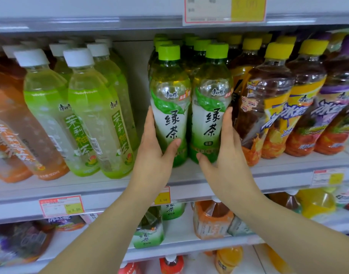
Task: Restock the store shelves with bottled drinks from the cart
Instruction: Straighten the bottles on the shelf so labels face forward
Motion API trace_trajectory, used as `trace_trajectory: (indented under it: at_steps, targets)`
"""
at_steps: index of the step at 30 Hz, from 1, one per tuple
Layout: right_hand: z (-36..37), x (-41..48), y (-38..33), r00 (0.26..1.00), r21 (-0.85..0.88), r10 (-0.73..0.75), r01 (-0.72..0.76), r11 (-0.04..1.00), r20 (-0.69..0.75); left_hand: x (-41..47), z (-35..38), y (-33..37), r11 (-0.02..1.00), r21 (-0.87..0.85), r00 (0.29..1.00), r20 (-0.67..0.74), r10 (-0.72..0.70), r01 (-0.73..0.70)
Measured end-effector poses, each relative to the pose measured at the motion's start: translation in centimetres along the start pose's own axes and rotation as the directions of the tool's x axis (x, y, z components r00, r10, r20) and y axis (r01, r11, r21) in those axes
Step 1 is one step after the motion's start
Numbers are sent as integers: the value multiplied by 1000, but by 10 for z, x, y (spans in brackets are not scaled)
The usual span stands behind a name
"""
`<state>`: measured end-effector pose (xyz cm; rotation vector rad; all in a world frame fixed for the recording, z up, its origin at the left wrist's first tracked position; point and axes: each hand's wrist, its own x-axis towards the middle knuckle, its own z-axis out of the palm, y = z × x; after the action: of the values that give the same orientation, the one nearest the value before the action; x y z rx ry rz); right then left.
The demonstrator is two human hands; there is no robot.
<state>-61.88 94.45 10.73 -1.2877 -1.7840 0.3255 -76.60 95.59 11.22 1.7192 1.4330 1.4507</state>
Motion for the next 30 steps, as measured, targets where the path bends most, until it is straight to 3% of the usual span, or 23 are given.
trace_trajectory:
  at_steps: [4, 7, 11, 15, 22, 27, 30]
  targets:
    - [-7, -18, 4, 999, 53, 32, -34, 998, 38, -12, 3, 0, 991, 116, 990, -119, 81, -67]
    - [-2, -14, 11, 990, 77, 138, -141, 987, 35, -24, 6, 0, 970, 235, 979, -173, 107, -64]
    - [10, 1, 14, 977, 25, 171, -169, 985, -127, -28, 10, -3, 933, 358, 980, -166, 108, -42]
    - [15, -2, 11, 960, 5, 174, -177, 984, -220, -26, 10, -6, 932, 361, 978, -180, 109, -38]
    - [12, -6, 15, 974, 58, 121, -112, 992, -190, -26, 6, -6, 930, 365, 982, -151, 113, -51]
    - [11, -66, 21, 956, 4, -172, 178, 984, -238, -67, 0, -19, 880, 408, 926, -172, 336, -244]
    - [29, -106, 40, 985, 10, -155, 156, 988, -78, -109, -7, -50, 840, 464, 917, -131, 377, -279]
